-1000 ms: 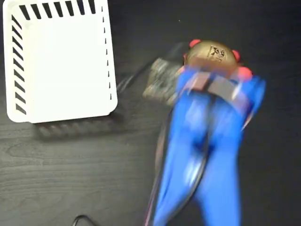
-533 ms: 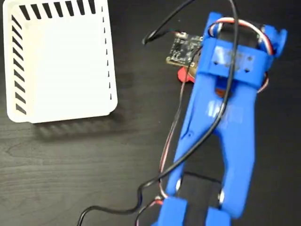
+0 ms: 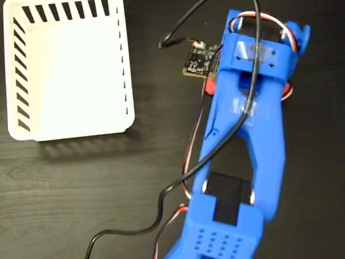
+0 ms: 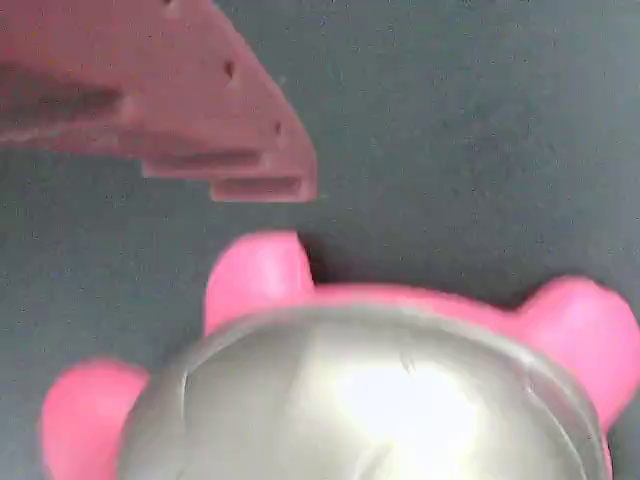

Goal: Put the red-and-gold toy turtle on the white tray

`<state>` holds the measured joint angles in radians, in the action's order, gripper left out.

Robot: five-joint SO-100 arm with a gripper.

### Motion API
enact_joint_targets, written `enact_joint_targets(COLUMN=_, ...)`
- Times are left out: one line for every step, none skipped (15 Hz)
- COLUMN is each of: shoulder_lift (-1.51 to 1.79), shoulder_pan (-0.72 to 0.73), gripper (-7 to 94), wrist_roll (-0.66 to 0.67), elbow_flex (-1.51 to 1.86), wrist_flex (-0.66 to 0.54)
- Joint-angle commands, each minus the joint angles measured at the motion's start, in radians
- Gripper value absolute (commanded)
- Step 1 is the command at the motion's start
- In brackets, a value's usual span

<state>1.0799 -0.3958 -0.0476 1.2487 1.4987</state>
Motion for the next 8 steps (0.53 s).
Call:
enact_joint_targets(shoulder_lift=-0.005, shoulder_pan=0.002, gripper=87, wrist_roll=-0.014, elbow_flex=-0.078, wrist_flex=-0.017)
enact_joint_targets(shoulder_lift=-0.023, shoulder_pan=0.0, gripper=85, wrist_roll=-0.017, elbow_flex=-0.084, wrist_flex=-0.037)
enact_joint_targets(shoulder_lift=-0.037, shoulder_pan=-0.005, gripper=80, wrist_roll=-0.025, elbow_flex=-0.092, wrist_flex=-0.054)
enact_joint_targets(shoulder_lift=-0.054, shoulder_pan=-0.006, gripper=76, wrist_roll=-0.031, elbow_flex=-0.107, wrist_flex=-0.058)
enact_joint_targets(shoulder_lift=-0.071, shoulder_pan=-0.006, gripper=70, wrist_roll=-0.035, elbow_flex=-0.123, wrist_flex=-0.058)
enact_joint_targets(shoulder_lift=-0.083, shoulder_pan=-0.006, gripper=63, wrist_roll=-0.04, elbow_flex=-0.129, wrist_flex=-0.061)
enact_joint_targets(shoulder_lift=-0.094, shoulder_pan=-0.006, gripper=56, wrist_roll=-0.046, elbow_flex=-0.129, wrist_flex=-0.072)
enact_joint_targets(shoulder_lift=-0.106, shoulder_pan=-0.006, gripper=48, wrist_roll=-0.049, elbow_flex=-0.129, wrist_flex=-0.084)
